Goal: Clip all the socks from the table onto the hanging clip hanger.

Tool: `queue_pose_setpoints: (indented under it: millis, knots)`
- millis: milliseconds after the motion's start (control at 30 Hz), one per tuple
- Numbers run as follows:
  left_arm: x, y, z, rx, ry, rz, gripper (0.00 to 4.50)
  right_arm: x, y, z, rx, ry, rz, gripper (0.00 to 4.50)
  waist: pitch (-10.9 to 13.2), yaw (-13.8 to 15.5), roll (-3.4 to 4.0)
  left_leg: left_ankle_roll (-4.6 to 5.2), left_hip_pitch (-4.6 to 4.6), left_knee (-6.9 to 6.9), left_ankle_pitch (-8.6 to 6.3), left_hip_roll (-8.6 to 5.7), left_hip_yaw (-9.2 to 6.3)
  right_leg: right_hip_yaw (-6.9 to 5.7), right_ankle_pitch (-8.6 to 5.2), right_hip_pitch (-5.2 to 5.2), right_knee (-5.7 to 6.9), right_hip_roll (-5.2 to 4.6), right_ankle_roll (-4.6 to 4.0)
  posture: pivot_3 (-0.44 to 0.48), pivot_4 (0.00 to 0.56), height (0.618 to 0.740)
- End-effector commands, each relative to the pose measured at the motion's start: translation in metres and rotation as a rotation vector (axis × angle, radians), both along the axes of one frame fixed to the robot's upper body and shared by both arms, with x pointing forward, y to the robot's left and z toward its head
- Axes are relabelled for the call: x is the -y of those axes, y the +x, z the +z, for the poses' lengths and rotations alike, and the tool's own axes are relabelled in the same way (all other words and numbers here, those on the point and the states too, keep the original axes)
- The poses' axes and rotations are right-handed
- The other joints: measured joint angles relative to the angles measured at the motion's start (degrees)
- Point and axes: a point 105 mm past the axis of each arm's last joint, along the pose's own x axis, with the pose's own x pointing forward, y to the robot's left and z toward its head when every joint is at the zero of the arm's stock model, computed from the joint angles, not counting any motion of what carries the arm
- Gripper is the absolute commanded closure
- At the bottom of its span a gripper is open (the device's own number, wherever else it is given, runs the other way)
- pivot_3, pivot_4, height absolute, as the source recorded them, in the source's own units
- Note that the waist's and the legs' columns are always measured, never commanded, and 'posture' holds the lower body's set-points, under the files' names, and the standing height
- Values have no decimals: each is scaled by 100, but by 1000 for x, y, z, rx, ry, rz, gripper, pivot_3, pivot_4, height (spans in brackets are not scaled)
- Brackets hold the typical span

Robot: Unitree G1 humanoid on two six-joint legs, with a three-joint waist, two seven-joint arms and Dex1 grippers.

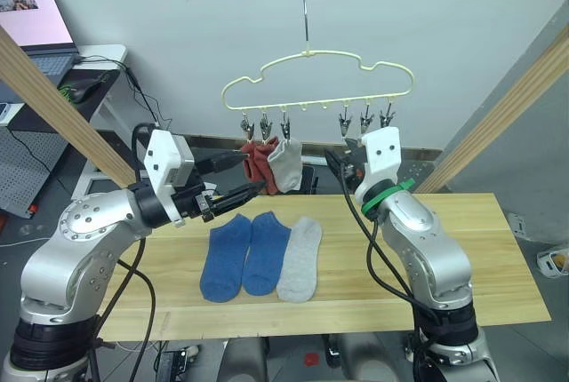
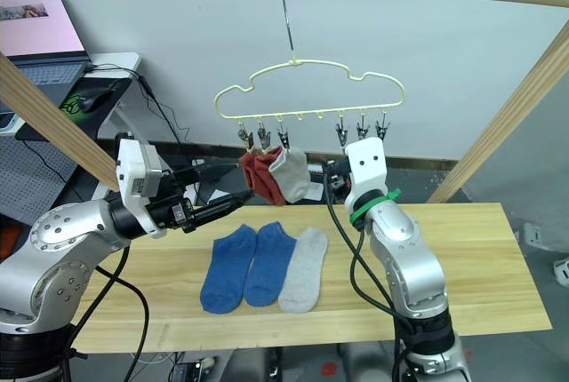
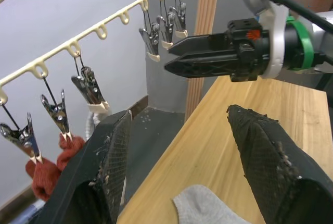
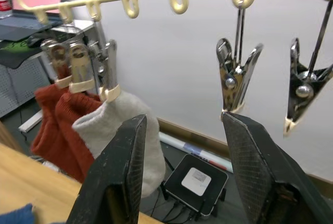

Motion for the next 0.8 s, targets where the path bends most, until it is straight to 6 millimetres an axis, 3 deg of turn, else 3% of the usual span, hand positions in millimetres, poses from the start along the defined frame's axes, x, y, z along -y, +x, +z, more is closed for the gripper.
queue_pose_setpoints:
  millis: [33, 800]
  knots:
    - [4, -1, 6, 44, 1, -22, 1314, 3, 5, 13, 57, 21, -39, 2123, -7, -2, -3, 0, 0, 0, 0, 1, 0, 0, 0, 0, 0, 0, 0, -94, 167, 738]
    - [5, 1, 6, 47, 12, -23, 1314, -10, 27, 28, 124, 40, -25, 2123, -127, -6, -2, 2, 8, 2, 1, 2, 2, 2, 6, 4, 6, 3, -9, -84, 160, 738]
